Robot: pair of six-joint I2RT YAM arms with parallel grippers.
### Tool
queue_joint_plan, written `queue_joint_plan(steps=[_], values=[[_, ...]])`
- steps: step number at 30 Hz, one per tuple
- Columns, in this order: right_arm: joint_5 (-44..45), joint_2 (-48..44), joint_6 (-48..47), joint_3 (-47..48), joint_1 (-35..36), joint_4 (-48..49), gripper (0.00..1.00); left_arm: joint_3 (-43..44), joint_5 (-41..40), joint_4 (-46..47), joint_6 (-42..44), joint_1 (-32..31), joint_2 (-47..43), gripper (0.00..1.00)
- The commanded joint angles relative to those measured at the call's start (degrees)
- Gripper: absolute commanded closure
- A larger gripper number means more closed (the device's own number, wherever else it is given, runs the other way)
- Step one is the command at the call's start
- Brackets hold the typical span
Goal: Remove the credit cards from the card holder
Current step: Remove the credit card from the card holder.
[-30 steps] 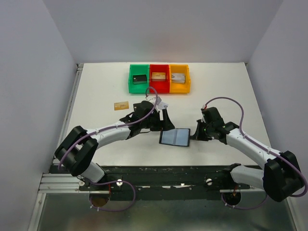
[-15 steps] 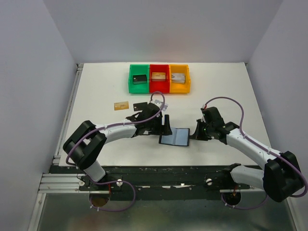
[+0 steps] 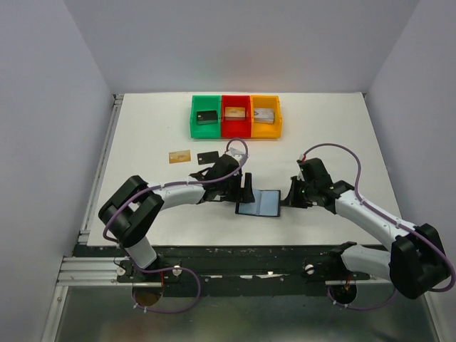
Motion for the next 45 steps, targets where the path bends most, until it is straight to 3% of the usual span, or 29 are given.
queue_joint_plan(steps=[1, 20, 45], values=[[-1.5, 0.3, 1.0, -1.2, -0.3, 1.6, 1.00, 1.0, 2.1, 1.1, 1.1, -0.8, 1.4, 0.19], [-3.2, 1.5, 1.4, -1.7, -0.2, 2.9, 1.00, 2.0, 6.4, 5.2, 4.1, -3.1, 1.0, 0.28], [-3.7, 2.3, 1.1, -1.4, -0.2, 2.9, 1.00, 5.6, 6.7, 3.2, 7.4, -5.5, 1.8, 0.28]])
